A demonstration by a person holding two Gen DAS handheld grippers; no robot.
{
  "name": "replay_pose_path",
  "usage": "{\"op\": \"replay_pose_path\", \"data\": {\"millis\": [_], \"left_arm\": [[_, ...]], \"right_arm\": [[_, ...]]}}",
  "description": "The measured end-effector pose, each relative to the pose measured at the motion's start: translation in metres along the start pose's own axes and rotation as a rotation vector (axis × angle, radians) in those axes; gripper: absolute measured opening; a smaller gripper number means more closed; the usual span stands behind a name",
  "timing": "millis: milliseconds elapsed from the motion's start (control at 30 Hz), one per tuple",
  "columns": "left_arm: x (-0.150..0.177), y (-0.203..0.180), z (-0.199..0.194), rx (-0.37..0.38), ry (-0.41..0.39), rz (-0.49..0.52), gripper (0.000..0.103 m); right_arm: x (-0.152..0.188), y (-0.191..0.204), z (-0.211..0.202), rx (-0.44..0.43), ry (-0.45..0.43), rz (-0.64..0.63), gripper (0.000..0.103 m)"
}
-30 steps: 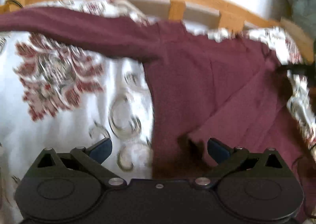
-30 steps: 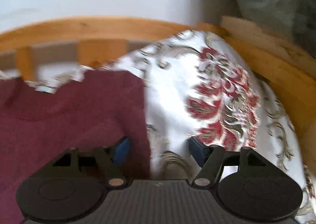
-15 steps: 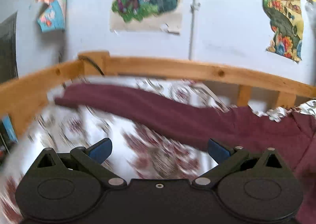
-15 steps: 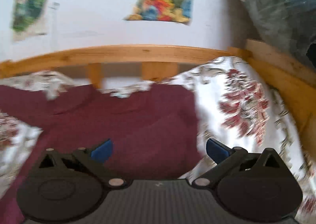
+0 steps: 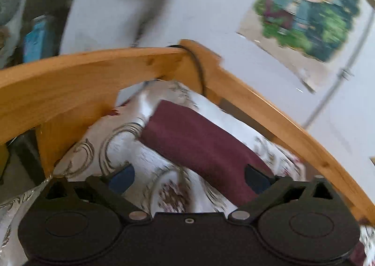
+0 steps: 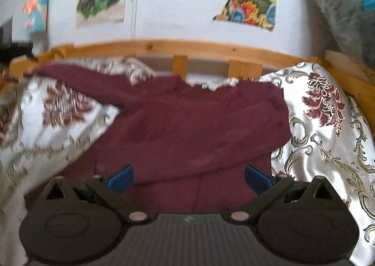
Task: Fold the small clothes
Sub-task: 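Grasp the other sleeve cuff with the left gripper and lift it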
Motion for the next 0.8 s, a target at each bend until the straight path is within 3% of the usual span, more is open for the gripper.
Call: {"op": "replay_pose_path", "data": {"millis": [100, 133, 200, 233, 267, 333, 433, 567, 667, 800], "left_arm": [[-0.002, -0.005, 0.015, -0.028, -0.007, -0.009, 0.088], [-0.001, -0.005, 0.017, -0.041, -0.006, -0.026, 0.081], [-0.005, -0.001, 0.023, -0.066, -0.014, -0.095, 0.062], [-0.007, 0.000, 0.024, -0.098, -0.023, -0.122, 0.040], [-0.008, 0.002, 0.025, -0.134, -0.026, -0.124, 0.024], [-0.013, -0.004, 0.021, -0.194, -0.073, -0.094, 0.006], [-0.021, -0.025, -0.002, -0.200, -0.207, 0.006, 0.005], [-0.023, -0.066, -0.046, -0.103, -0.393, 0.138, 0.004], [-0.016, -0.107, -0.085, 0.045, -0.518, 0.252, 0.004], [0.004, -0.166, -0.130, 0.253, -0.594, 0.391, 0.004]], "right_arm": [[0.003, 0.011, 0.005, 0.002, 0.007, -0.045, 0.103], [0.003, 0.015, 0.006, -0.001, 0.006, -0.064, 0.103], [0.005, 0.022, 0.006, -0.009, 0.001, -0.099, 0.103], [0.006, 0.026, 0.006, -0.013, 0.000, -0.116, 0.103], [0.006, 0.030, 0.006, -0.017, -0.001, -0.134, 0.103], [0.008, 0.036, 0.006, -0.020, 0.003, -0.169, 0.103], [0.012, 0.042, 0.007, -0.020, 0.016, -0.215, 0.103], [0.010, 0.046, 0.005, -0.022, 0.002, -0.236, 0.103], [0.008, 0.043, 0.003, -0.015, -0.007, -0.223, 0.103], [0.008, 0.032, 0.000, 0.005, -0.008, -0.176, 0.103]]}}
Point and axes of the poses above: each gripper's, at about its wrist camera, not at the fingertips, and z roughly the way its jaws point, y to its left, x to its underside, the point moved 7 cm from there along z, roughly the way its jaws point, and after that the axes turned 14 degrees about -x, right-handed, at the moved point
